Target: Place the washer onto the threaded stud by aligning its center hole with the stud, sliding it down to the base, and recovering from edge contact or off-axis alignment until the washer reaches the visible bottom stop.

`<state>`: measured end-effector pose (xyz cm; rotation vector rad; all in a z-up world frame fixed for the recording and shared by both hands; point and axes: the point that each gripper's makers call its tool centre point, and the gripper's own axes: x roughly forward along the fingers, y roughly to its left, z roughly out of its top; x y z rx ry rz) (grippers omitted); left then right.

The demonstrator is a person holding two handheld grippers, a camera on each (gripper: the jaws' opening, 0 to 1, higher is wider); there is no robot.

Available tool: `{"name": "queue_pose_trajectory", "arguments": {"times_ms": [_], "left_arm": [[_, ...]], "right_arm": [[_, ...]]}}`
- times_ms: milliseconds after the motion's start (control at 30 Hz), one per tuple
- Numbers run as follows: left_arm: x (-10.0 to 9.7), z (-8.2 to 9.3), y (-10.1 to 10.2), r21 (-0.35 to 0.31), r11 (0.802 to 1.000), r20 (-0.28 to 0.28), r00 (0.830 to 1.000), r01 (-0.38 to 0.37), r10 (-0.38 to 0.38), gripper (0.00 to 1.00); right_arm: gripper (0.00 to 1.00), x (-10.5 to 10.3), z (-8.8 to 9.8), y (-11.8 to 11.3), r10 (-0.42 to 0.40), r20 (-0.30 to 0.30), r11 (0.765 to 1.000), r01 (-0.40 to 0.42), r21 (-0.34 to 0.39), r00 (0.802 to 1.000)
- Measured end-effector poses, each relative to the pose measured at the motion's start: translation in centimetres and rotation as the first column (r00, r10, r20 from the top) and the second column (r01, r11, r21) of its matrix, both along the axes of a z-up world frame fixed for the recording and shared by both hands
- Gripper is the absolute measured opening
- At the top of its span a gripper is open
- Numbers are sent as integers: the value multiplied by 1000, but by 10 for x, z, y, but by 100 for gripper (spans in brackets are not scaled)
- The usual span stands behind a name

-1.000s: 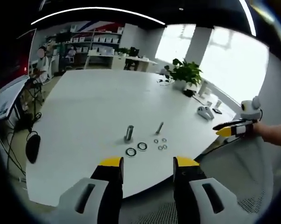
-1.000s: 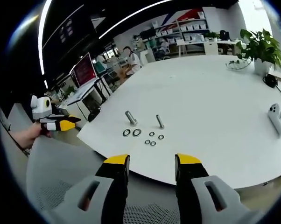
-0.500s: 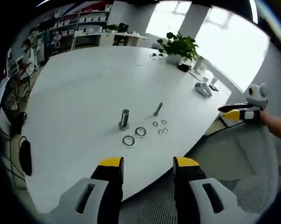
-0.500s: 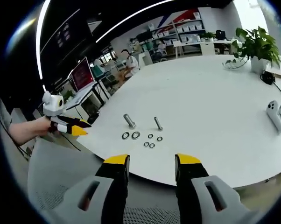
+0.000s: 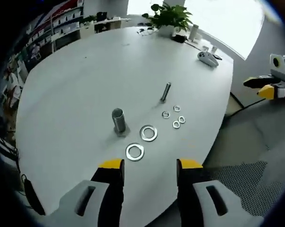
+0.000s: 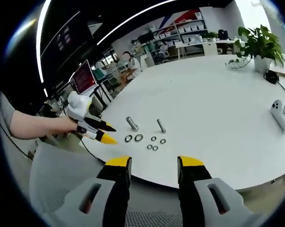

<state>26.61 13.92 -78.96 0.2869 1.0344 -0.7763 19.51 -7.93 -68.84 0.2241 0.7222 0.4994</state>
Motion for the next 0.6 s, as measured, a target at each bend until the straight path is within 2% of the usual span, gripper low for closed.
{"name": "queue_pose_trajectory", "arguments": {"times_ms": [267, 600], "left_arm": [[11, -18, 1, 54, 998, -8, 999, 33, -32, 43], [27, -31, 2, 91, 994, -16, 999, 53, -52, 43]], "right_arm": [[41, 0, 1, 0, -2, 3, 1000, 2, 9, 1000], [41, 1, 1, -2, -16, 4, 1000, 16, 15, 1000]]}}
